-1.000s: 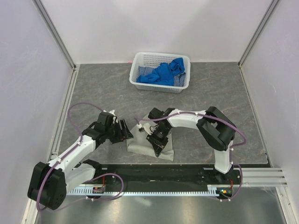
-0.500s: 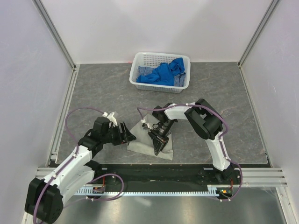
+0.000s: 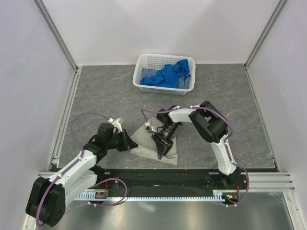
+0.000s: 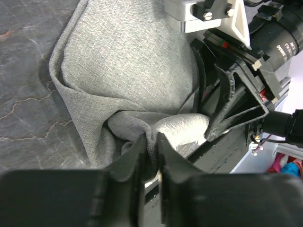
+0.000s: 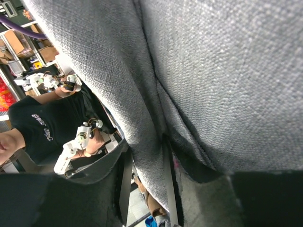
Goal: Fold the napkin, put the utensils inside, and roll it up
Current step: Roll the napkin with the utensil
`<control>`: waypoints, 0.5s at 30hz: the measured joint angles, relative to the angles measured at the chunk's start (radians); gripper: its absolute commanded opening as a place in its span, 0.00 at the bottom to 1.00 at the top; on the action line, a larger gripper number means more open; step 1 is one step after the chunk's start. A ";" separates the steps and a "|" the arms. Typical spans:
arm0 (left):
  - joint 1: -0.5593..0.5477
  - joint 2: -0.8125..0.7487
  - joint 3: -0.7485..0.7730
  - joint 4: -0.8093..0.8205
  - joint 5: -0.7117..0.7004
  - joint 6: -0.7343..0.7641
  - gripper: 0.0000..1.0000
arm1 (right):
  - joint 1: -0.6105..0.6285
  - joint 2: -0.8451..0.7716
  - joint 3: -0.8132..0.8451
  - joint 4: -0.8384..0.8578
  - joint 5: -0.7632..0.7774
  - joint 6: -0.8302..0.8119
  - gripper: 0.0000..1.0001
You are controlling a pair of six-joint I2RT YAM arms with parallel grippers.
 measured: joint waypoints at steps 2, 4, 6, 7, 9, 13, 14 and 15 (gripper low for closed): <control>0.000 0.002 -0.004 0.005 -0.004 -0.003 0.04 | -0.002 0.000 0.001 0.000 -0.005 0.007 0.46; 0.000 0.002 -0.004 0.005 -0.012 -0.006 0.02 | -0.003 -0.003 0.001 0.000 -0.007 0.023 0.51; 0.000 0.002 -0.004 -0.005 -0.031 -0.013 0.02 | -0.002 -0.015 0.001 0.006 -0.001 0.037 0.55; 0.000 0.001 -0.004 -0.016 -0.041 -0.019 0.02 | -0.002 -0.026 0.001 0.015 0.009 0.047 0.57; 0.000 0.001 -0.004 -0.039 -0.064 -0.032 0.02 | -0.001 -0.058 0.001 0.048 0.045 0.055 0.62; 0.000 0.005 -0.003 -0.076 -0.104 -0.057 0.02 | -0.002 -0.146 -0.007 0.146 0.147 0.074 0.65; 0.000 0.010 -0.003 -0.081 -0.110 -0.061 0.02 | -0.002 -0.178 -0.016 0.173 0.179 0.076 0.67; 0.000 0.018 -0.002 -0.087 -0.114 -0.064 0.02 | 0.001 -0.215 -0.029 0.196 0.215 0.077 0.68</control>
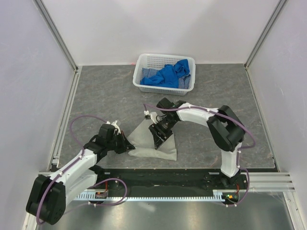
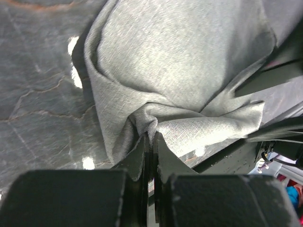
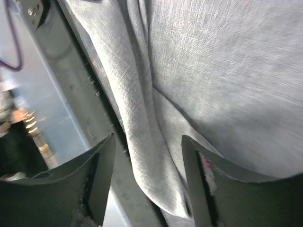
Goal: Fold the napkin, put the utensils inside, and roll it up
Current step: Roll the napkin with the utensil
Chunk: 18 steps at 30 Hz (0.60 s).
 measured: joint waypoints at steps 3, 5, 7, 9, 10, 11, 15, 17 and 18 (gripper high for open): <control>0.003 0.027 0.009 -0.016 -0.003 -0.006 0.02 | 0.019 -0.143 -0.072 0.091 0.116 0.005 0.73; 0.006 0.044 0.018 -0.023 -0.004 -0.006 0.02 | 0.047 -0.224 -0.115 0.150 0.185 0.006 0.74; 0.013 0.061 0.025 -0.027 -0.003 -0.006 0.02 | 0.089 -0.288 -0.149 0.209 0.249 0.006 0.74; 0.019 0.072 0.030 -0.031 -0.003 -0.006 0.02 | 0.140 -0.322 -0.168 0.272 0.300 0.003 0.74; 0.023 0.074 0.032 -0.032 -0.002 -0.006 0.02 | 0.173 -0.324 -0.169 0.301 0.328 0.001 0.73; 0.025 0.074 0.033 -0.034 -0.003 -0.006 0.02 | 0.191 -0.319 -0.169 0.320 0.342 -0.003 0.73; 0.035 0.074 0.034 -0.037 -0.002 -0.006 0.02 | 0.270 -0.269 -0.169 0.372 0.419 -0.030 0.73; 0.042 0.074 0.034 -0.039 -0.002 -0.006 0.02 | 0.299 -0.249 -0.170 0.385 0.461 -0.048 0.73; 0.046 0.074 0.034 -0.040 -0.001 -0.006 0.02 | 0.308 -0.247 -0.173 0.392 0.473 -0.055 0.73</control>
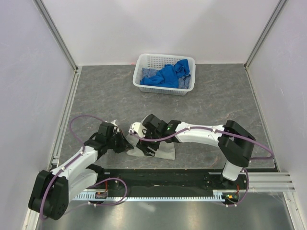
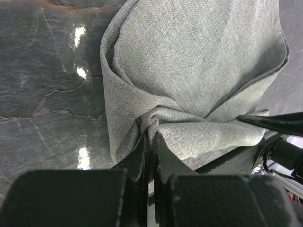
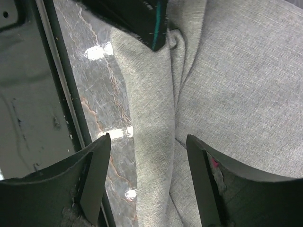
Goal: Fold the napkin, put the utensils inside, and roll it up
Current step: Roll the napkin with the utensil
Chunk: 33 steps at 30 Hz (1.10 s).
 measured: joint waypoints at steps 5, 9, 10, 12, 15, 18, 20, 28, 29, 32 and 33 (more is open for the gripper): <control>0.009 0.002 0.000 -0.002 0.001 0.000 0.02 | 0.046 0.000 -0.021 0.035 0.049 -0.047 0.70; 0.015 0.018 0.004 -0.002 0.003 0.000 0.02 | 0.077 0.000 -0.043 0.057 0.079 -0.075 0.69; 0.016 0.023 0.007 -0.002 0.004 0.000 0.02 | 0.084 0.000 -0.048 0.061 0.085 -0.082 0.68; 0.018 0.031 0.013 -0.003 0.005 0.000 0.02 | 0.094 0.004 -0.052 0.066 0.100 -0.091 0.68; 0.023 0.035 0.015 -0.003 0.005 0.000 0.02 | 0.100 0.021 -0.052 0.082 0.117 -0.101 0.68; 0.024 0.037 0.016 -0.003 0.005 0.000 0.02 | 0.099 0.042 -0.052 0.095 0.135 -0.109 0.67; 0.026 0.039 0.017 -0.003 0.007 0.001 0.02 | 0.099 0.057 -0.052 0.102 0.149 -0.114 0.65; 0.031 0.040 0.023 -0.004 0.011 0.002 0.14 | 0.099 0.095 -0.049 0.118 0.175 -0.132 0.45; 0.033 0.041 0.026 -0.008 0.010 0.002 0.21 | 0.099 0.096 -0.048 0.118 0.175 -0.133 0.42; 0.040 0.040 0.045 -0.019 0.008 0.012 0.43 | 0.099 0.101 -0.040 0.117 0.186 -0.130 0.36; 0.042 0.037 0.053 -0.024 0.006 0.013 0.56 | 0.100 0.103 -0.037 0.112 0.190 -0.127 0.35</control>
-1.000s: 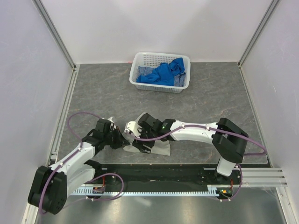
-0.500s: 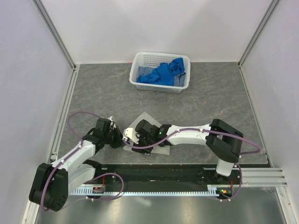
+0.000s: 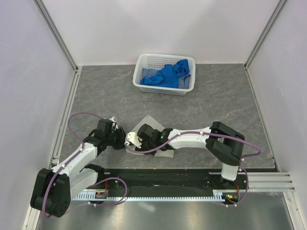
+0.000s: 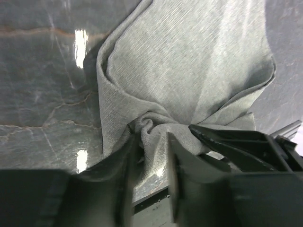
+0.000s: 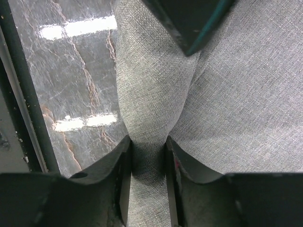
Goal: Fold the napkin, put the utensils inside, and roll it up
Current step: Roll the napkin with the utensil
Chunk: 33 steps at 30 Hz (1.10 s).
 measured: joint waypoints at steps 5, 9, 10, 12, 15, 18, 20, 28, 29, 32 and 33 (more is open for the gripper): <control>0.006 -0.073 0.019 -0.031 -0.037 0.015 0.72 | -0.009 0.006 0.015 -0.021 -0.017 0.021 0.34; 0.012 -0.132 0.019 -0.080 -0.087 0.017 0.77 | -0.035 0.020 0.042 -0.061 -0.077 0.038 0.33; 0.013 -0.143 0.019 -0.087 -0.098 0.017 0.77 | -0.044 0.026 0.052 -0.074 -0.099 0.040 0.34; 0.012 -0.153 0.019 -0.093 -0.109 0.017 0.78 | -0.063 0.037 0.070 -0.100 -0.153 0.048 0.34; 0.012 -0.135 0.019 -0.101 -0.110 0.017 0.78 | -0.099 0.052 0.091 -0.146 -0.240 0.060 0.33; 0.012 -0.095 0.019 -0.100 -0.100 0.017 0.77 | -0.134 0.067 0.106 -0.190 -0.327 0.068 0.33; 0.012 -0.060 0.019 -0.096 -0.076 0.017 0.76 | -0.154 0.079 0.117 -0.219 -0.375 0.072 0.34; 0.012 0.012 -0.012 0.014 0.052 0.016 0.70 | -0.210 0.151 0.190 -0.318 -0.512 0.071 0.34; 0.012 0.023 -0.017 0.032 0.069 0.016 0.67 | -0.216 0.160 0.200 -0.329 -0.528 0.069 0.34; 0.012 0.063 -0.021 0.068 0.118 0.017 0.57 | -0.235 0.189 0.224 -0.357 -0.584 0.065 0.34; 0.011 0.078 -0.023 0.079 0.133 0.017 0.53 | -0.244 0.200 0.230 -0.364 -0.604 0.063 0.35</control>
